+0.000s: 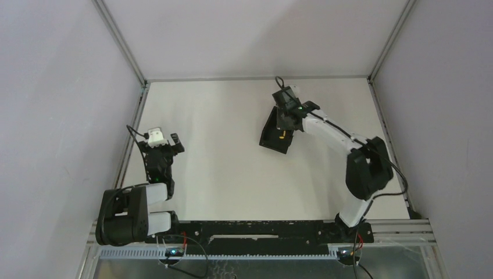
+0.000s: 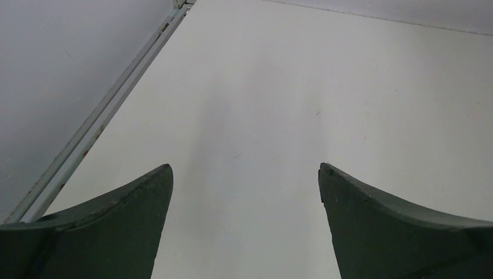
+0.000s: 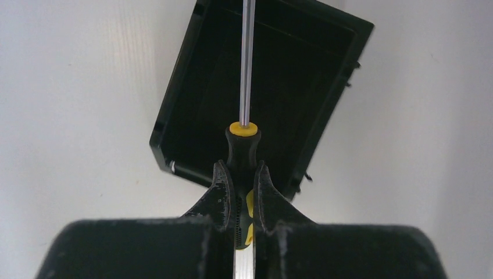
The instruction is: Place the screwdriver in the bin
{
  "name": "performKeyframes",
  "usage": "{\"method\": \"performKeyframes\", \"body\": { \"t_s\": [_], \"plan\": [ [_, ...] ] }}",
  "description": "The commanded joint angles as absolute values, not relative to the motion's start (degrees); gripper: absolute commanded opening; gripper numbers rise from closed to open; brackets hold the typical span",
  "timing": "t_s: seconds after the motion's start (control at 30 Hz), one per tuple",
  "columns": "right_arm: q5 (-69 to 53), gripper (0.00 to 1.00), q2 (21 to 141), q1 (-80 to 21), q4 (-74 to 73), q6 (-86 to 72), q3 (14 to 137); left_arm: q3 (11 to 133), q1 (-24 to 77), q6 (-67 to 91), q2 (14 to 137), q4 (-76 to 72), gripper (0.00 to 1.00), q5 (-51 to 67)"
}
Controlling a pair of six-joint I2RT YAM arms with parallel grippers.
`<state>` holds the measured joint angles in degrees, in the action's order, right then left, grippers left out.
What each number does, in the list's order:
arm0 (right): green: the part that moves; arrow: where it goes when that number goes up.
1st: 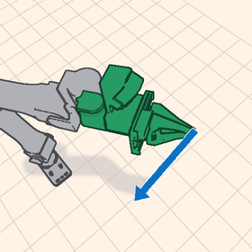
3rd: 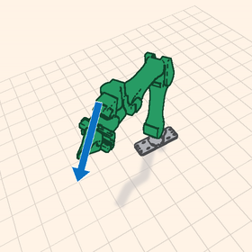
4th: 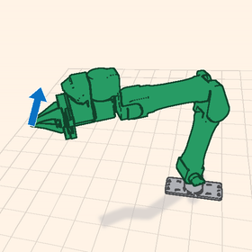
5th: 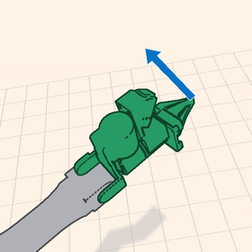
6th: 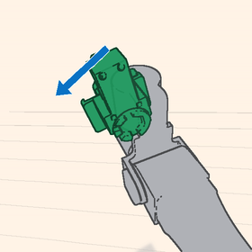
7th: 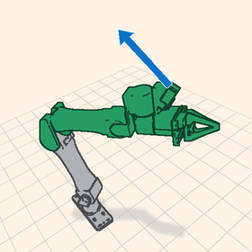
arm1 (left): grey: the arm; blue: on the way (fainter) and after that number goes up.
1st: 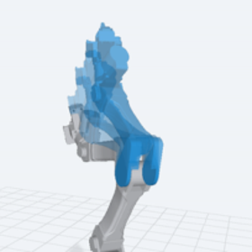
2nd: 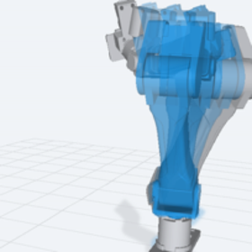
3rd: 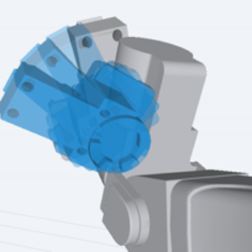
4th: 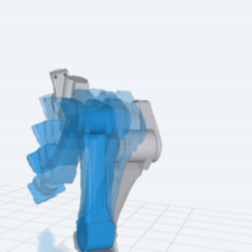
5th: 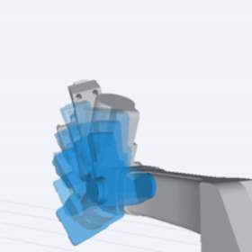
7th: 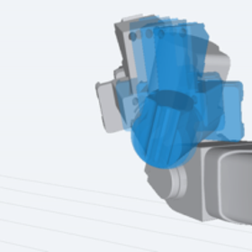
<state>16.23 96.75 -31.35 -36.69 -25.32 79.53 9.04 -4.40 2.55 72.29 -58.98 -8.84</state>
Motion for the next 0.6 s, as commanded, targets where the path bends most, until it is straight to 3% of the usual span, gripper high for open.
{"method": "performKeyframes", "body": {
  "t_s": [0.0,0.33,0.47,0.57],
  "plan": [
    [17.41,0.0,102.95,-31.9,-35.89,-20.7,85.72,10.99,-3.97,1.66,71.82,-60.07,1.0,-9.24],
    [19.11,0.06,113.5,-32.37,-36.42,-21.18,90.14,11.02,-4.04,1.65,71.81,-60.06,1.0,-9.23],
    [18.81,0.26,116.13,-32.9,-36.62,-21.71,90.66,11.02,-4.03,1.67,71.81,-60.06,1.0,-9.23],
    [19.66,0.35,117.43,-33.06,-38.16,-22.72,91.7,10.99,-4.04,1.67,71.82,-60.05,1.0,-9.26]
  ]
}}
